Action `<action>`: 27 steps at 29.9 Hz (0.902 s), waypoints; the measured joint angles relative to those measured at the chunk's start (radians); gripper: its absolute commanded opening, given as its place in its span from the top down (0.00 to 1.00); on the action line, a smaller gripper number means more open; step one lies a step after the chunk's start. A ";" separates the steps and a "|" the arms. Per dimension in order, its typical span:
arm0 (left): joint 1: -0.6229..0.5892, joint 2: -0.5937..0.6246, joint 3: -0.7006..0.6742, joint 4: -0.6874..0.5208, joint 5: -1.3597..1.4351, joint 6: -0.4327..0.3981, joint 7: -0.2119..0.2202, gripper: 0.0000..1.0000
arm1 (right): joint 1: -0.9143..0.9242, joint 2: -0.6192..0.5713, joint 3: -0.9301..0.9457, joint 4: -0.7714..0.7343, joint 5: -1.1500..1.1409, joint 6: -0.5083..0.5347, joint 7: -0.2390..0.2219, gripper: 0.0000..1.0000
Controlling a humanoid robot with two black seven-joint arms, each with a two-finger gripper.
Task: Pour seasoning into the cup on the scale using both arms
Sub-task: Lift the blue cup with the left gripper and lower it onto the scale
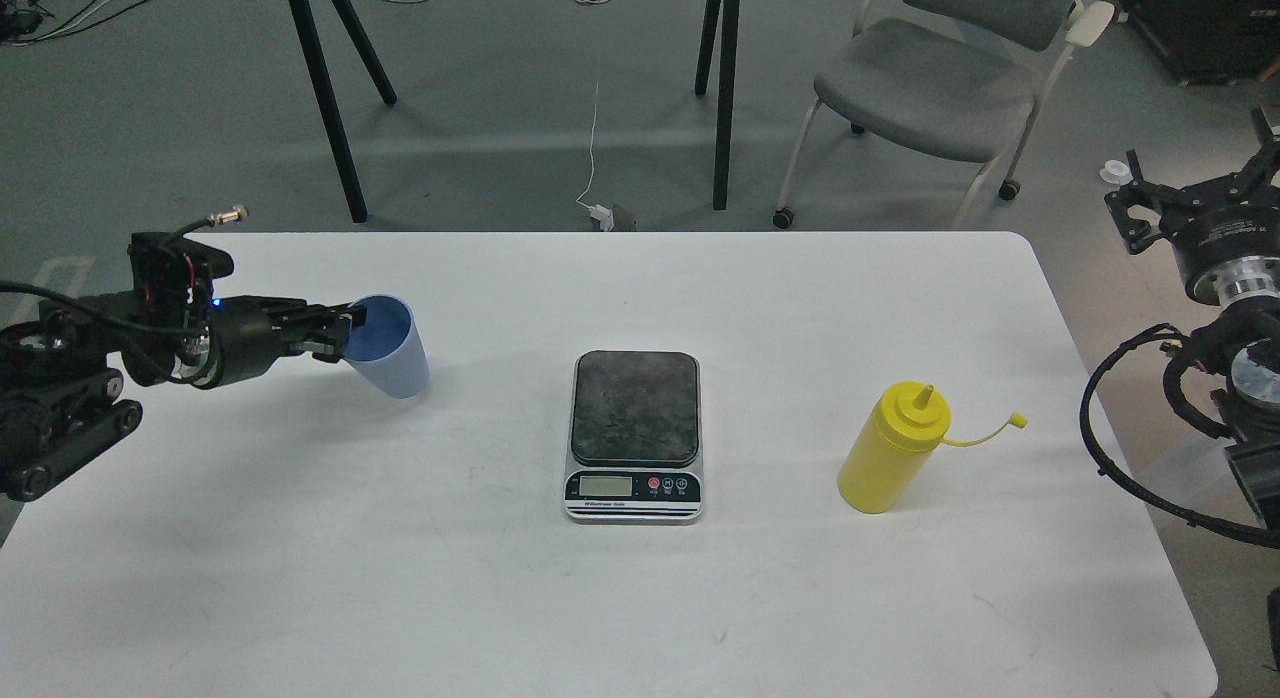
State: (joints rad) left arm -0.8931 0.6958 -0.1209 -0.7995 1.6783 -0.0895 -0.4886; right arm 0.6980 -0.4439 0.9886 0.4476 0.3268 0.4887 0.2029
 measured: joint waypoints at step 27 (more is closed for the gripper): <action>-0.295 -0.499 0.184 -0.043 0.046 -0.229 0.136 0.97 | -0.095 -0.166 0.041 0.063 0.003 0.000 0.015 0.01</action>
State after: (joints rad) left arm -1.1882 0.1972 0.0628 -0.8422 1.7242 -0.3182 -0.3530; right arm 0.6029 -0.6099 1.0294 0.5106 0.3298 0.4887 0.2178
